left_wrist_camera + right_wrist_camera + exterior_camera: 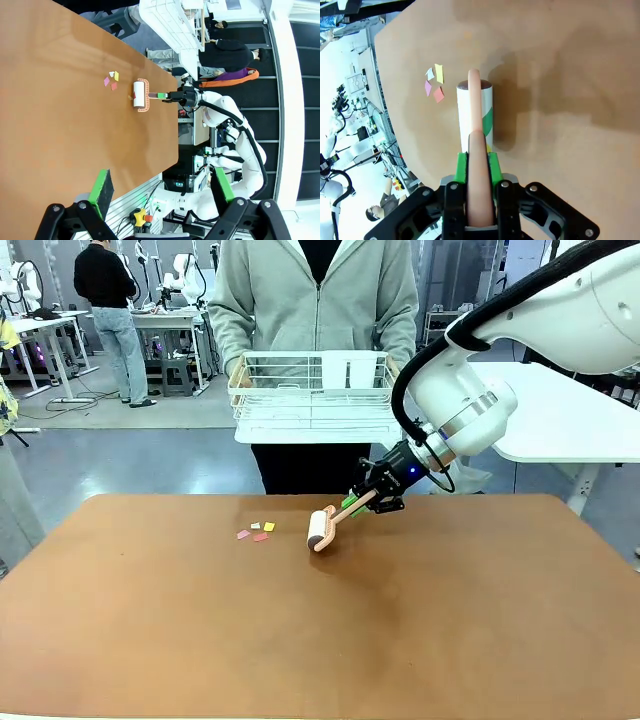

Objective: Clean the table.
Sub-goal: Clean the table with the Lint Roller when the human lifts the Dish drying rack.

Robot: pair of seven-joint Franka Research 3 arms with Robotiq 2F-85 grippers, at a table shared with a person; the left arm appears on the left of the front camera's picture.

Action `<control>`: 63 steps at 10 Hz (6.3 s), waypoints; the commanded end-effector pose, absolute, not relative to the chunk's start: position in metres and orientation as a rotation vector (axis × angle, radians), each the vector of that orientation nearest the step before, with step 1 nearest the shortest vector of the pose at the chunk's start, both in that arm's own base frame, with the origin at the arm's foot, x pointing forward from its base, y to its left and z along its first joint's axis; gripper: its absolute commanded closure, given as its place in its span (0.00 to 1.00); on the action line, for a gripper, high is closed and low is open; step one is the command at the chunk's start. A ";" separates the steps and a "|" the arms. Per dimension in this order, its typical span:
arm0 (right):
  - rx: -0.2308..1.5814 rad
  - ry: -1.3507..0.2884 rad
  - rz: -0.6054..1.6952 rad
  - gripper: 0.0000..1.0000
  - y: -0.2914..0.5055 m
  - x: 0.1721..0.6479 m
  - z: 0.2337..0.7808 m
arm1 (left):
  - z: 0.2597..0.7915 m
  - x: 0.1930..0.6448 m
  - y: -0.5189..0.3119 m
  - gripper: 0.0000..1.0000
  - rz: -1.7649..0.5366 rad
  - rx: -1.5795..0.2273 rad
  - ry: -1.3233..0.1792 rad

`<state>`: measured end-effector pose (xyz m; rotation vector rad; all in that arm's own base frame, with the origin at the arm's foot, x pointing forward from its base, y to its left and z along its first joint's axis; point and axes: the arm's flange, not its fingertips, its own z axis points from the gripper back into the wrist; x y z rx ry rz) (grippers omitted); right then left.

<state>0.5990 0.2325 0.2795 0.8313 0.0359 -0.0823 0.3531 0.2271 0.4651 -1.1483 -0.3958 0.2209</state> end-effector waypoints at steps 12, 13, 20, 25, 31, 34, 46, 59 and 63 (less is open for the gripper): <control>0.836 0.181 -0.051 0.79 0.335 0.594 0.240 | 0.467 0.352 0.229 0.00 0.214 -1.154 -0.408; 0.848 0.178 -0.045 0.79 0.366 0.589 0.234 | 0.467 0.352 0.229 0.00 0.214 -1.154 -0.408; 0.911 0.132 0.007 0.79 0.463 0.581 0.257 | 0.467 0.352 0.229 0.00 0.214 -1.154 -0.408; 1.008 0.168 0.021 0.79 0.397 0.580 0.317 | 0.467 0.352 0.229 0.00 0.214 -1.154 -0.408; 0.824 0.123 -0.041 0.79 0.196 0.559 0.370 | 0.467 0.352 0.229 0.00 0.214 -1.154 -0.408; 0.840 0.095 -0.093 0.79 0.144 0.567 0.356 | 0.467 0.352 0.229 0.00 0.214 -1.154 -0.408; 0.803 0.105 0.031 0.79 0.179 0.654 0.330 | 0.467 0.352 0.229 0.00 0.214 -1.154 -0.408; 0.782 0.133 0.069 0.79 0.232 0.679 0.299 | 0.467 0.352 0.229 0.00 0.214 -1.154 -0.408; 0.761 0.090 0.011 0.79 0.259 0.664 0.274 | 0.467 0.352 0.229 0.00 0.214 -1.154 -0.408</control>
